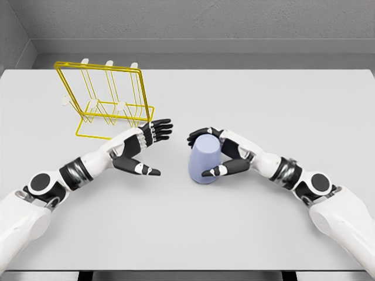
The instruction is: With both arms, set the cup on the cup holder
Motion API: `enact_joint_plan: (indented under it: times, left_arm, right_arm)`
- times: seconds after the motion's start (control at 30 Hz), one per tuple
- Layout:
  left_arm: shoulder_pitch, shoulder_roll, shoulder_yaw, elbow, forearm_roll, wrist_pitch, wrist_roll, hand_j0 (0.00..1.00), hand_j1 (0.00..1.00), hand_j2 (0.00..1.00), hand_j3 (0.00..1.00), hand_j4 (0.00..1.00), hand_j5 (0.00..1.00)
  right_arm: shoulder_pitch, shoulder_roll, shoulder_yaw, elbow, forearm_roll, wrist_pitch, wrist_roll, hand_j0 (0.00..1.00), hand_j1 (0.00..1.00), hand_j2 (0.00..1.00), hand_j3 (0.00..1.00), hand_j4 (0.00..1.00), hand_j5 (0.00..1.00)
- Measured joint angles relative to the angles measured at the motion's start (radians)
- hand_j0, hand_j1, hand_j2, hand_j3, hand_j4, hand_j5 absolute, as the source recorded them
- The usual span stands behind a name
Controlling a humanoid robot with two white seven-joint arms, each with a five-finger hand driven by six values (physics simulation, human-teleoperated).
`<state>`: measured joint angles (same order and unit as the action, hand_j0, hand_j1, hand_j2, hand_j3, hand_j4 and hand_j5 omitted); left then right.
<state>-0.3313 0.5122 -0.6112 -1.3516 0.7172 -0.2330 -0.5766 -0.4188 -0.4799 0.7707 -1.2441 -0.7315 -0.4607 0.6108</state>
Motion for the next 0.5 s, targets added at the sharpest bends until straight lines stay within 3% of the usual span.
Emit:
enact_joint_plan:
  times: [0.13, 0.43, 0.5]
  left_arm:
    - [0.005, -0.005, 0.006, 0.005, -0.001, 0.000, 0.000, 1.00, 1.00, 1.00, 1.00, 1.00, 1.00]
    - [0.018, -0.012, 0.008, 0.007, -0.005, 0.000, 0.001, 1.00, 1.00, 1.00, 1.00, 1.00, 1.00]
    - [0.046, -0.019, 0.021, 0.006, -0.032, 0.000, 0.001, 1.00, 1.00, 1.00, 1.00, 1.00, 1.00]
  right_arm:
    - [-0.005, 0.002, 0.007, 0.007, 0.001, 0.000, 0.000, 0.77, 0.77, 0.77, 0.77, 0.77, 0.77]
    - [-0.012, 0.003, 0.009, 0.017, 0.021, 0.002, 0.000, 0.95, 0.95, 0.95, 0.95, 0.95, 0.95]
    - [-0.017, 0.004, 0.009, 0.019, 0.029, 0.011, 0.000, 1.00, 1.00, 1.00, 1.00, 1.00, 1.00]
